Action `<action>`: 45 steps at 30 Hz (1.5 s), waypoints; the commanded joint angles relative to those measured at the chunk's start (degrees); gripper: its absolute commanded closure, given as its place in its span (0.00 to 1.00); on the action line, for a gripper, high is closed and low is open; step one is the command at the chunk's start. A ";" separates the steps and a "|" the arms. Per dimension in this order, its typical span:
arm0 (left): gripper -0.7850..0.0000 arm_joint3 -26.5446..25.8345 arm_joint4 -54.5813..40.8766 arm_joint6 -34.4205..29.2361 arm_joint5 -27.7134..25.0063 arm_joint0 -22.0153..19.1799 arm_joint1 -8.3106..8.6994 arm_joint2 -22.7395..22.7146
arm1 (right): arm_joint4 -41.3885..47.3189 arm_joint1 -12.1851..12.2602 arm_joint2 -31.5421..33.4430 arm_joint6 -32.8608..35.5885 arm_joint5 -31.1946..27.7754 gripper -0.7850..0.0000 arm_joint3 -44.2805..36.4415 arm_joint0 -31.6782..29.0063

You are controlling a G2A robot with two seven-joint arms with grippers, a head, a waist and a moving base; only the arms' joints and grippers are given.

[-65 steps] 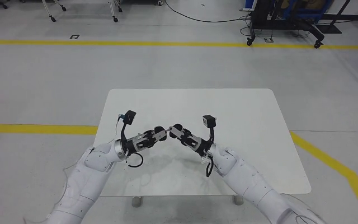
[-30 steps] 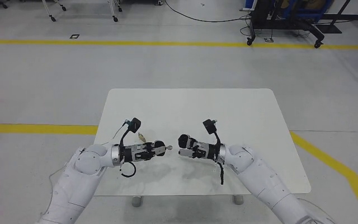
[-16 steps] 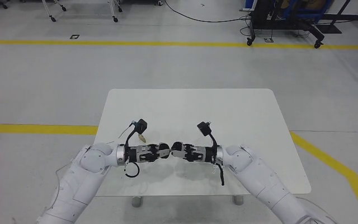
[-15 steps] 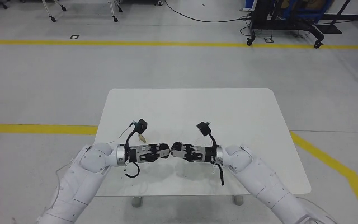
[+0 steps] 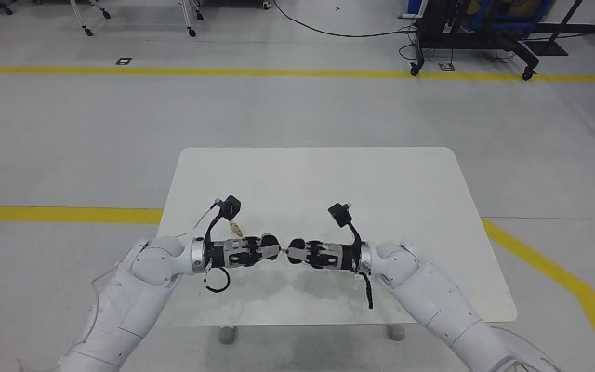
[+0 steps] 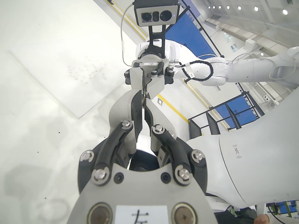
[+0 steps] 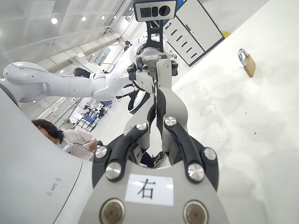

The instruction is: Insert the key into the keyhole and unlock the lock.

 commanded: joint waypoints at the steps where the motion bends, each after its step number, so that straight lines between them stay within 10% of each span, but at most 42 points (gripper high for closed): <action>1: 0.00 0.35 1.26 1.87 -0.07 0.11 0.25 -1.39 | -0.25 0.14 0.69 -0.96 -0.50 1.00 0.05 -0.22; 15: 0.00 -15.60 38.89 18.24 2.45 10.18 3.60 -21.03 | -2.14 4.05 15.47 -9.97 -4.58 1.00 -2.52 -8.96; 30: 0.00 -15.65 41.49 21.69 4.71 10.35 3.47 -21.74 | -1.87 4.47 17.23 -11.25 -4.58 1.00 -3.89 -10.81; 34: 0.00 -18.17 54.67 21.62 4.83 9.22 4.04 -23.45 | -1.87 4.47 17.23 -11.25 -4.58 1.00 -3.89 -10.81; 39: 0.00 -9.53 59.81 19.51 -11.25 0.05 4.42 -17.91 | -1.87 4.47 17.23 -11.25 -4.58 1.00 -3.89 -10.81; 45: 0.00 -1.28 63.06 21.60 -11.30 -12.72 5.63 0.80 | -1.87 4.47 17.23 -11.25 -4.58 1.00 -3.89 -10.81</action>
